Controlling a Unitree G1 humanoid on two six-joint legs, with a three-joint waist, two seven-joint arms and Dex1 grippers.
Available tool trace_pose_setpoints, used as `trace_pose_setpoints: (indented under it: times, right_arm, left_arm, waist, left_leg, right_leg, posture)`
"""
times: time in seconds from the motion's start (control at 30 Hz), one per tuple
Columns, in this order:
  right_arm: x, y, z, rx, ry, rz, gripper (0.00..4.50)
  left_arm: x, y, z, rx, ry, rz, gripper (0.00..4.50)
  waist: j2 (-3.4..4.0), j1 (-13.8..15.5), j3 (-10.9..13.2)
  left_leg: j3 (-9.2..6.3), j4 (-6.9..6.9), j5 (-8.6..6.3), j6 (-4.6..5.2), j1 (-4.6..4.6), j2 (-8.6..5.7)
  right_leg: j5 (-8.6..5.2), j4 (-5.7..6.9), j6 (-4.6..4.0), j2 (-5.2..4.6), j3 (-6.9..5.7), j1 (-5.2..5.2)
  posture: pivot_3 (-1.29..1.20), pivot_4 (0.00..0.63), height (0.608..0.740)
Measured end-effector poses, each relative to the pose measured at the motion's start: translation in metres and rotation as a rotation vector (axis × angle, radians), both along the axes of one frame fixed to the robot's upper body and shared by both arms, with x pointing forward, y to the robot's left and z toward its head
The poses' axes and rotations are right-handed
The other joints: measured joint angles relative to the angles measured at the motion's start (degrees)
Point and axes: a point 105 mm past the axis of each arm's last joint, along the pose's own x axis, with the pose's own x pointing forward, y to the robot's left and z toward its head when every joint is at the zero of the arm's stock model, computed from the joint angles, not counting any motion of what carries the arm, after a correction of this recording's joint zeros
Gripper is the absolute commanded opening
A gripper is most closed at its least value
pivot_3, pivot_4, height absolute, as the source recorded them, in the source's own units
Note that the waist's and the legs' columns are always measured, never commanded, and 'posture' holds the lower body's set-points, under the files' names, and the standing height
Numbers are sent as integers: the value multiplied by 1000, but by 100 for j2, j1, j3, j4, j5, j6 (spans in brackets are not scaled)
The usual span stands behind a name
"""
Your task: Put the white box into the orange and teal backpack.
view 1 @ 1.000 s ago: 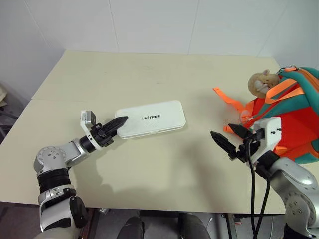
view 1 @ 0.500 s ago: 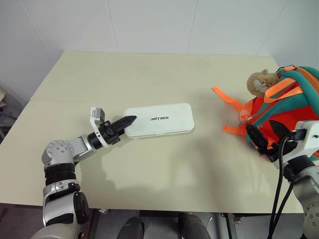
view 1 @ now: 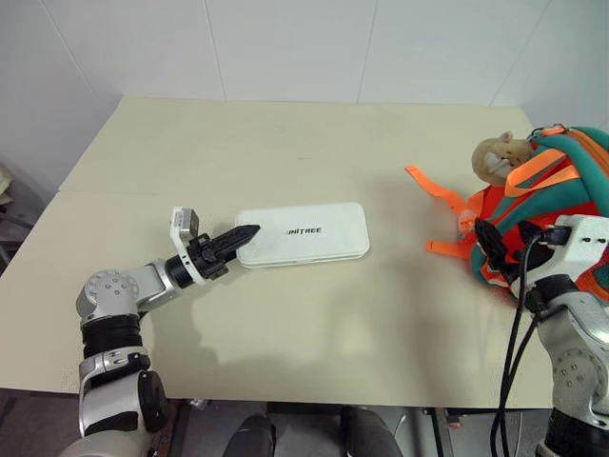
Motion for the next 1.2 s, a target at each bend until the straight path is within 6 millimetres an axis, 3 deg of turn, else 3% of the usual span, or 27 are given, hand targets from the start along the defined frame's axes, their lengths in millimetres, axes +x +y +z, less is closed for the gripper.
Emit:
trace_pose_setpoints:
  times: [0.17, 0.3, 0.43, 0.53, 0.87, 1.2]
  right_arm:
    - [17, -6, -5, -3, 6, -54, 4500]
    - [32, -22, -4, 19, -14, -179, 4500]
    - [38, -19, -9, 38, -23, -185, 4500]
    - [47, -12, -9, 33, -17, -170, 3903]
    - [54, -5, -5, 19, -39, -163, 610]
    - [56, 7, -5, 32, -38, -73, 544]
  left_arm:
    - [-3, 2, -2, 7, 5, 7, 1325]
    - [-5, 2, -1, 22, -5, 12, 1325]
    - [-8, 3, -5, 28, 2, 17, 1325]
    - [-9, 1, -5, 29, 4, 16, 1325]
    - [-13, 4, -6, 33, -1, 30, 1325]
    - [-17, 13, -2, 24, -10, 58, 1325]
  waist:
    - [1, 0, 1]
    - [2, -3, 1]
    - [2, -12, 1]
    - [2, -23, 1]
    - [2, -23, 1]
    - [2, -51, 1]
  left_leg:
    - [3, -2, 1, -2, -1, 0]
    - [11, -2, 2, -3, 1, 0]
    - [16, -12, 3, -5, 0, 1]
    - [32, -12, 3, -6, -1, 0]
    - [65, -14, 3, -6, -2, 0]
    - [113, -14, -1, 3, 5, 1]
  right_leg:
    - [0, 2, 0, 0, 2, -5]
    - [0, 5, 0, 0, 10, -9]
    - [0, 4, 0, 0, 14, -16]
    - [1, 9, 2, 0, 29, -26]
    - [3, 21, 5, 1, 60, -50]
    - [10, 22, 18, 3, 107, -63]
  posture:
    - [0, 150, 740]
    - [0, 150, 740]
    - [0, 150, 740]
    - [0, 150, 740]
    - [0, 150, 740]
    - [0, 150, 740]
